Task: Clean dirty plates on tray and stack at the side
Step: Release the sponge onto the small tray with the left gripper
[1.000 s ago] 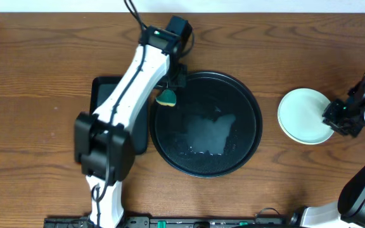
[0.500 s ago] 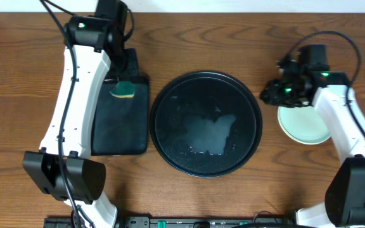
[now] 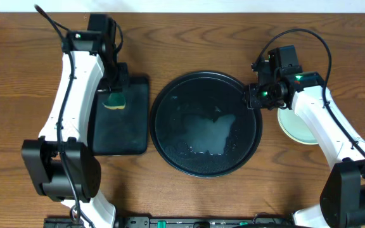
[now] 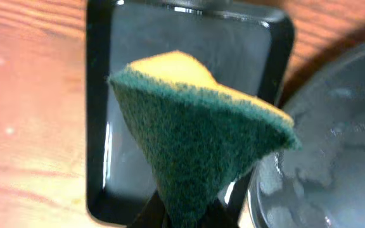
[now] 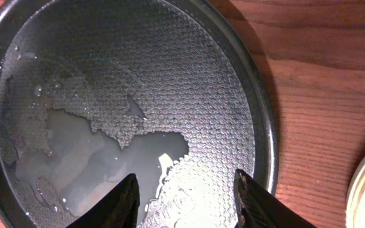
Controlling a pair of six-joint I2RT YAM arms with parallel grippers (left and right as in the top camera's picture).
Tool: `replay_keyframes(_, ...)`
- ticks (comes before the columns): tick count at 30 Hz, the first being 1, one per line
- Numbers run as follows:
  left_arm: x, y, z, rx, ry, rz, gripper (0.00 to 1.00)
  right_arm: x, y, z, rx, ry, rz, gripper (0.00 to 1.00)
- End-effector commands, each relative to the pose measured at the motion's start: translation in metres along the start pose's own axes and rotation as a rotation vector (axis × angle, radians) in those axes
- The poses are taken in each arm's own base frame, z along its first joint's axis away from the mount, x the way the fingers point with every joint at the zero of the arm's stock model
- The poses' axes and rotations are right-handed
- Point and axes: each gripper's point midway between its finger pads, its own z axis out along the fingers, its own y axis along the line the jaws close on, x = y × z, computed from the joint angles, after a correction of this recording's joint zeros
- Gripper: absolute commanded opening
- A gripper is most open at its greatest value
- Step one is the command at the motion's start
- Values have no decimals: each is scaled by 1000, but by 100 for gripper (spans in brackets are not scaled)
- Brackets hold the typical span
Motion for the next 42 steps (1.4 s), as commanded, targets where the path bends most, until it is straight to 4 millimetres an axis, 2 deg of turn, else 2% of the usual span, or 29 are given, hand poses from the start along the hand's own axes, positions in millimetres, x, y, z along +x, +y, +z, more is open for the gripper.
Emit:
replay_keyframes(1, 10, 5, 32, -18, 20, 20, 8, -5, 3, -1, 6, -8, -14, 46)
replay_keyframes(4, 13, 5, 57, -15, 7, 19, 8, -4, 3, -1, 6, -3, -12, 46)
replay_keyframes(8, 17, 4, 76, -13, -7, 19, 9, -3, 2, -1, 7, -1, -12, 46)
replay_keyframes(11, 18, 4, 82, -12, -13, 18, 22, -3, 2, -1, 7, 0, -12, 46)
replay_keyframes(18, 19, 4, 83, -12, -11, 18, 43, 0, 2, -1, 11, 10, -14, 46)
replay_keyframes(21, 18, 4, 80, -8, -13, 18, 57, 2, 1, -1, 13, 20, -11, 46)
replay_keyframes(23, 16, 3, 72, -2, -18, 18, 63, 4, 1, -2, 13, 26, -9, 46)
replay_keyframes(26, 9, 2, 47, 5, -43, 16, 71, 4, 3, -10, 15, 29, -9, 48)
replay_keyframes(28, 4, 3, 25, 12, -76, 13, 73, 0, 3, -22, 29, 20, -15, 67)
replay_keyframes(30, 3, 4, 0, 20, -113, -12, 74, -5, 1, -39, 58, 1, -13, 99)
replay_keyframes(33, 6, 6, -26, 32, -170, -22, 74, -13, 2, -72, 83, -34, -10, 99)
replay_keyframes(36, 6, 8, -45, 42, -221, -25, 74, -17, 7, -108, 92, -80, -13, 99)
replay_keyframes(42, 6, 8, -52, 46, -240, -27, 75, -20, 27, -183, 68, -252, -48, 99)
